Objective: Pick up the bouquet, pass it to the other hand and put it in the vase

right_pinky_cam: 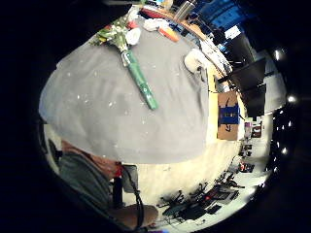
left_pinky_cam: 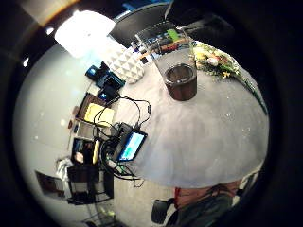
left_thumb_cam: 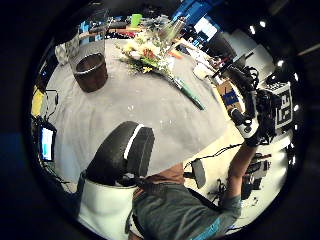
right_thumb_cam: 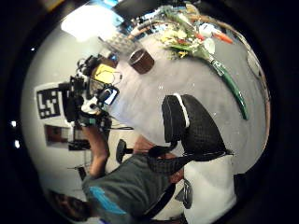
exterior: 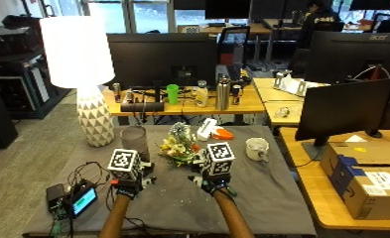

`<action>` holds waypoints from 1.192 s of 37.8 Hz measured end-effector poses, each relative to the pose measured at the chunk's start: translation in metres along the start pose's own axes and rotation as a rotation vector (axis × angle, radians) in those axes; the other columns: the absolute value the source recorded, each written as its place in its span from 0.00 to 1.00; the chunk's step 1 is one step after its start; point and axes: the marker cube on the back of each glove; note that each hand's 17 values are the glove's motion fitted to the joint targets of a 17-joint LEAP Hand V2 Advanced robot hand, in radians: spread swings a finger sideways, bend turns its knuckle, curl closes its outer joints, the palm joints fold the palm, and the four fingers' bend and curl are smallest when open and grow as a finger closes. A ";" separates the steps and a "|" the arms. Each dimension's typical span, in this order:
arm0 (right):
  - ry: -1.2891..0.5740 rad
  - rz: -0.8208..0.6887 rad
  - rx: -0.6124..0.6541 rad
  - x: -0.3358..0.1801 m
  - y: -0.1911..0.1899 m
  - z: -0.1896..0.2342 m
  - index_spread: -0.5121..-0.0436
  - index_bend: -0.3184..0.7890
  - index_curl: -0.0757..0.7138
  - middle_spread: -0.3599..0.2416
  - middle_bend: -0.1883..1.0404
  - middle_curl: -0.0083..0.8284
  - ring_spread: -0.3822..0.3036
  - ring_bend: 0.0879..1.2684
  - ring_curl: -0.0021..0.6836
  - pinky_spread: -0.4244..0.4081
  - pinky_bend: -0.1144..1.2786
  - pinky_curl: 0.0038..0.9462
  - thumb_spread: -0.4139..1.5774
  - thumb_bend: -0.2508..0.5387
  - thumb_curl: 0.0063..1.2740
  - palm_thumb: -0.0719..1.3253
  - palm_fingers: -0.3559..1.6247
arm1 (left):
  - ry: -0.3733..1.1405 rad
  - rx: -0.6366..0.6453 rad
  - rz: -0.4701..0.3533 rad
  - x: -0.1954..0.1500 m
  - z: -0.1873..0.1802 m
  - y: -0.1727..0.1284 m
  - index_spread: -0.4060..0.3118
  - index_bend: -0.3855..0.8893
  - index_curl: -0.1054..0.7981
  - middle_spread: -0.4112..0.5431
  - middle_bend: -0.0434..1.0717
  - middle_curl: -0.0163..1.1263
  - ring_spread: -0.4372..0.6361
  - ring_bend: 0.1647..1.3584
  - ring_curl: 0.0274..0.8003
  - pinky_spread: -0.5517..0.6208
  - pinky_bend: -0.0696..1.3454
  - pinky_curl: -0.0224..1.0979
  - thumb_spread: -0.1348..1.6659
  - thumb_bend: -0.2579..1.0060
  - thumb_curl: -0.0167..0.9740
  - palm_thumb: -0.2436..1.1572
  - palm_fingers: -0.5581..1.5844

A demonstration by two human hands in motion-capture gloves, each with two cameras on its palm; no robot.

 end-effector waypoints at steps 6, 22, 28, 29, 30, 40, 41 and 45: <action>0.013 0.006 -0.006 0.008 0.002 -0.005 0.31 0.42 0.40 0.66 0.34 0.34 0.83 0.14 0.29 0.89 0.36 0.30 0.82 0.59 0.19 0.40 0.32 | 0.047 0.021 -0.003 0.000 -0.004 0.001 0.52 0.39 0.32 0.39 0.33 0.30 0.57 0.35 0.31 0.87 0.22 0.24 0.61 0.18 0.24 0.33 0.44; -0.073 0.236 0.091 0.118 0.002 0.014 0.32 0.40 0.41 0.69 0.32 0.38 0.85 0.14 0.34 0.90 0.39 0.35 0.80 0.46 0.22 0.43 0.28 | 0.154 0.061 -0.001 0.012 -0.026 0.023 0.52 0.39 0.34 0.40 0.32 0.33 0.58 0.37 0.34 0.88 0.22 0.28 0.61 0.18 0.27 0.32 0.43; -0.149 0.314 0.105 0.143 -0.004 0.046 0.33 0.39 0.40 0.70 0.32 0.39 0.86 0.15 0.35 0.90 0.41 0.36 0.79 0.42 0.23 0.46 0.27 | 0.169 0.077 0.009 0.015 -0.022 0.024 0.52 0.39 0.35 0.40 0.31 0.34 0.58 0.37 0.34 0.88 0.22 0.29 0.62 0.18 0.28 0.32 0.43; -0.159 0.330 0.101 0.146 -0.005 0.052 0.33 0.39 0.39 0.70 0.32 0.40 0.86 0.15 0.35 0.90 0.42 0.37 0.79 0.42 0.23 0.46 0.26 | 0.172 0.078 0.010 0.016 -0.021 0.024 0.52 0.39 0.35 0.40 0.31 0.34 0.58 0.37 0.34 0.88 0.22 0.29 0.62 0.18 0.28 0.32 0.43; -0.168 0.343 0.095 0.150 -0.006 0.058 0.33 0.39 0.39 0.71 0.32 0.40 0.86 0.15 0.35 0.90 0.42 0.37 0.79 0.41 0.23 0.46 0.26 | 0.176 0.078 0.012 0.017 -0.020 0.025 0.52 0.39 0.35 0.40 0.31 0.34 0.58 0.37 0.34 0.88 0.22 0.29 0.62 0.18 0.28 0.32 0.43; -0.203 0.417 -0.010 0.163 -0.020 0.115 0.33 0.39 0.38 0.72 0.32 0.41 0.86 0.15 0.37 0.90 0.45 0.38 0.78 0.35 0.25 0.50 0.25 | 0.187 0.041 0.016 0.023 -0.005 0.030 0.53 0.39 0.36 0.40 0.31 0.35 0.59 0.37 0.35 0.88 0.22 0.30 0.62 0.18 0.29 0.32 0.43; -0.208 0.423 -0.036 0.161 -0.018 0.119 0.33 0.39 0.38 0.72 0.32 0.42 0.86 0.15 0.37 0.90 0.45 0.38 0.78 0.35 0.25 0.50 0.25 | 0.186 0.034 0.014 0.023 -0.002 0.030 0.53 0.39 0.36 0.40 0.31 0.35 0.59 0.37 0.35 0.88 0.22 0.30 0.62 0.18 0.29 0.32 0.43; -0.219 0.432 -0.128 0.147 -0.008 0.123 0.35 0.39 0.37 0.72 0.32 0.42 0.87 0.15 0.37 0.90 0.48 0.39 0.78 0.33 0.25 0.52 0.25 | 0.195 0.001 0.002 0.019 0.008 0.030 0.53 0.39 0.36 0.40 0.31 0.35 0.59 0.37 0.35 0.88 0.22 0.30 0.62 0.18 0.29 0.31 0.43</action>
